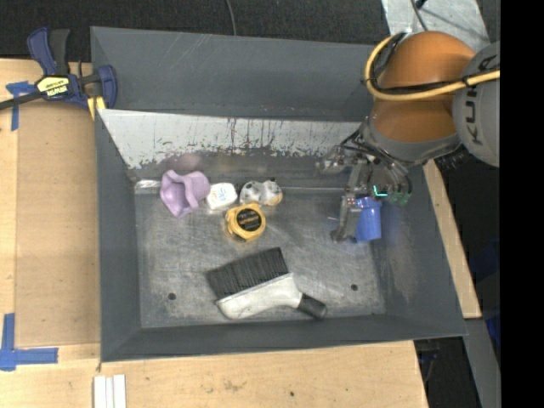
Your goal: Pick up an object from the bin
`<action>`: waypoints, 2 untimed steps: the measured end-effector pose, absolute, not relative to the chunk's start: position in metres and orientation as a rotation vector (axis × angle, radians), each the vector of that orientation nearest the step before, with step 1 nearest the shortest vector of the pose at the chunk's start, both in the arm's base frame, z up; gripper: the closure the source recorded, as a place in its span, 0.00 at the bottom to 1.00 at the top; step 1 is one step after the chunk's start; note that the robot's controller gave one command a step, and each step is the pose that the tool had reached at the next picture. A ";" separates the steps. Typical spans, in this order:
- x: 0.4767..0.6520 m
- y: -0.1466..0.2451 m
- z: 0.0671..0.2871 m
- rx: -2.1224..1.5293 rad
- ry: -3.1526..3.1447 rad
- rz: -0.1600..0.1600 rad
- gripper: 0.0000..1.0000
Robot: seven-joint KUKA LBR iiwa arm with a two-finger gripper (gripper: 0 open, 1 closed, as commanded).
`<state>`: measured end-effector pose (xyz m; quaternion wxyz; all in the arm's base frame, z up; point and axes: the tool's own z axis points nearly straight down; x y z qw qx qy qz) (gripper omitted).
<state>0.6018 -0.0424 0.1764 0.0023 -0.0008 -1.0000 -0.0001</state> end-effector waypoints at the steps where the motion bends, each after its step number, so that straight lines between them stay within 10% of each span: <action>1: 0.603 -0.042 0.181 -0.001 -3.145 0.001 0.00; 2: 0.599 -0.022 0.165 0.081 -3.149 0.006 0.00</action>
Offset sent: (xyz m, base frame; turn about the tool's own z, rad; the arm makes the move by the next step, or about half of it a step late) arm -0.0187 0.0807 -0.0547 -0.1922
